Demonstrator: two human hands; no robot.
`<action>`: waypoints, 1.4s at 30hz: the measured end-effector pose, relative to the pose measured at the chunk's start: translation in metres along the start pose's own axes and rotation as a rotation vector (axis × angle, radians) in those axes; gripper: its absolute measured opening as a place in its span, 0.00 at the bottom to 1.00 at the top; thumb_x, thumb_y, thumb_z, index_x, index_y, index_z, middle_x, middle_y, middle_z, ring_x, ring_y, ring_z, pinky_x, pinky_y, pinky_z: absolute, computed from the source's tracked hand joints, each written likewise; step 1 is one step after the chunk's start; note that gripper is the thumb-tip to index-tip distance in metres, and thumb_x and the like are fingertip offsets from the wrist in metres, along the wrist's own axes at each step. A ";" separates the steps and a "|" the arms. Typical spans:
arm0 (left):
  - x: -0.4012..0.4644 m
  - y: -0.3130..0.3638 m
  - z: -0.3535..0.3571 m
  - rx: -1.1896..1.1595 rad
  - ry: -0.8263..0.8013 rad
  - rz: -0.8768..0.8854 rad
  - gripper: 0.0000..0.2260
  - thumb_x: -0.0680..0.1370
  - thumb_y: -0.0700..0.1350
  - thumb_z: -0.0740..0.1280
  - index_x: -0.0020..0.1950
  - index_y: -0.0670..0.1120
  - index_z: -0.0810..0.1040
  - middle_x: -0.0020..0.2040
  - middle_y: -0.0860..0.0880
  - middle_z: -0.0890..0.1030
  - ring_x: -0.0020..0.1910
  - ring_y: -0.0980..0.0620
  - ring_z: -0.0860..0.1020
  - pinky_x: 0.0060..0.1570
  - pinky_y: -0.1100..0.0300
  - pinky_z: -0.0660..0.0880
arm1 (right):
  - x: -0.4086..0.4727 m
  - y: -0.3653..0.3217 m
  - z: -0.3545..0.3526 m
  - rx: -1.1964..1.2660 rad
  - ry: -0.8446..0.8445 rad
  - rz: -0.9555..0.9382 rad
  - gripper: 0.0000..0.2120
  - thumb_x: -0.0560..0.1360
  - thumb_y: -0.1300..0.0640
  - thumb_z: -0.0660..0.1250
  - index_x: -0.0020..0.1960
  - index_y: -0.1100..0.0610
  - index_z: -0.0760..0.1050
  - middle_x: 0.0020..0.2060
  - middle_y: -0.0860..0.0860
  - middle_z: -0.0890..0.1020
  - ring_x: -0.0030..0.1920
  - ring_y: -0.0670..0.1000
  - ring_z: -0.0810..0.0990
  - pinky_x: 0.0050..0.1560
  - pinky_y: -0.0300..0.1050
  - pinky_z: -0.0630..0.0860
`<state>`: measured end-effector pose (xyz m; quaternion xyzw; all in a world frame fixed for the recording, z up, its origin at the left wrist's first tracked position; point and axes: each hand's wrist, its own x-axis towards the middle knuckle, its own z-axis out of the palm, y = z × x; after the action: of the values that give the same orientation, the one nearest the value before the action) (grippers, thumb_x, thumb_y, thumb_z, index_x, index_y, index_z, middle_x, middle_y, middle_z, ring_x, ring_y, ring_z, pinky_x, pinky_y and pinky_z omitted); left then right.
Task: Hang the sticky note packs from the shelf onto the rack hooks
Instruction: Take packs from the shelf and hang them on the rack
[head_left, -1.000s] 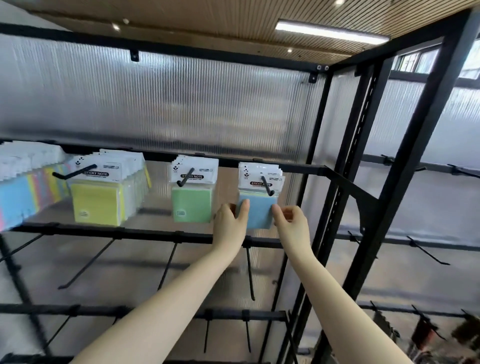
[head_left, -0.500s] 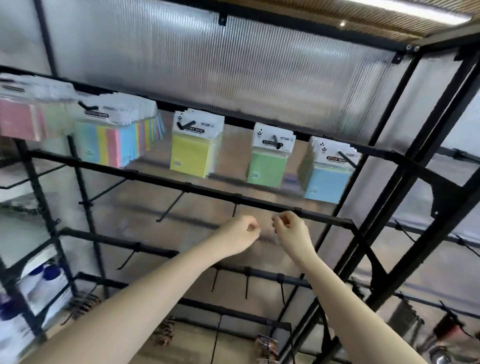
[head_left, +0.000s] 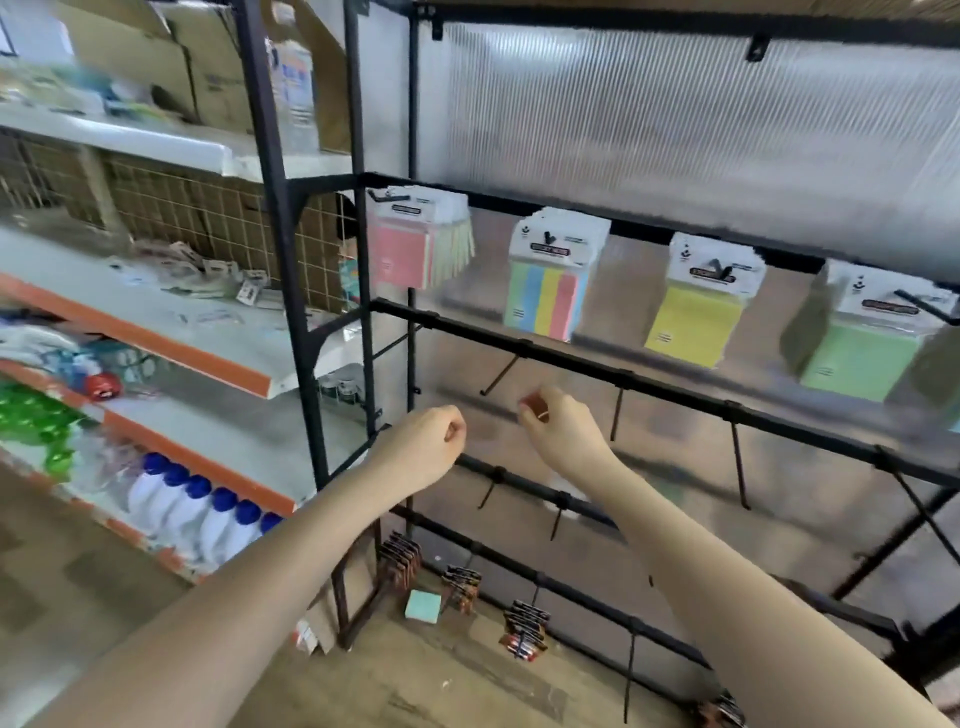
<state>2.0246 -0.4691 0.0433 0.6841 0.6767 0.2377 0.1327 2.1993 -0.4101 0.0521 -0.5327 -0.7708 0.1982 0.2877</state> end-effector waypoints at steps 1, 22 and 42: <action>-0.005 -0.017 -0.009 0.007 0.011 -0.031 0.10 0.81 0.46 0.59 0.58 0.48 0.76 0.55 0.50 0.80 0.51 0.51 0.78 0.46 0.58 0.75 | 0.002 -0.014 0.014 0.000 -0.015 -0.022 0.11 0.80 0.53 0.60 0.55 0.59 0.75 0.49 0.55 0.81 0.49 0.55 0.79 0.50 0.50 0.76; -0.008 -0.294 -0.107 0.106 0.143 -0.465 0.07 0.78 0.42 0.56 0.44 0.51 0.70 0.41 0.53 0.76 0.42 0.52 0.75 0.39 0.59 0.69 | 0.111 -0.209 0.261 0.092 -0.344 -0.345 0.09 0.78 0.54 0.61 0.51 0.60 0.74 0.47 0.58 0.81 0.47 0.58 0.79 0.44 0.46 0.74; 0.147 -0.469 -0.163 0.218 0.176 -0.425 0.15 0.79 0.39 0.56 0.63 0.48 0.74 0.60 0.46 0.77 0.57 0.44 0.76 0.52 0.52 0.74 | 0.290 -0.284 0.421 0.046 -0.411 -0.030 0.12 0.77 0.58 0.58 0.59 0.60 0.72 0.57 0.58 0.77 0.58 0.60 0.75 0.57 0.51 0.74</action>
<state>1.5335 -0.3236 -0.0321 0.5133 0.8359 0.1889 0.0458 1.6455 -0.2389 -0.0254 -0.4630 -0.8164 0.3159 0.1392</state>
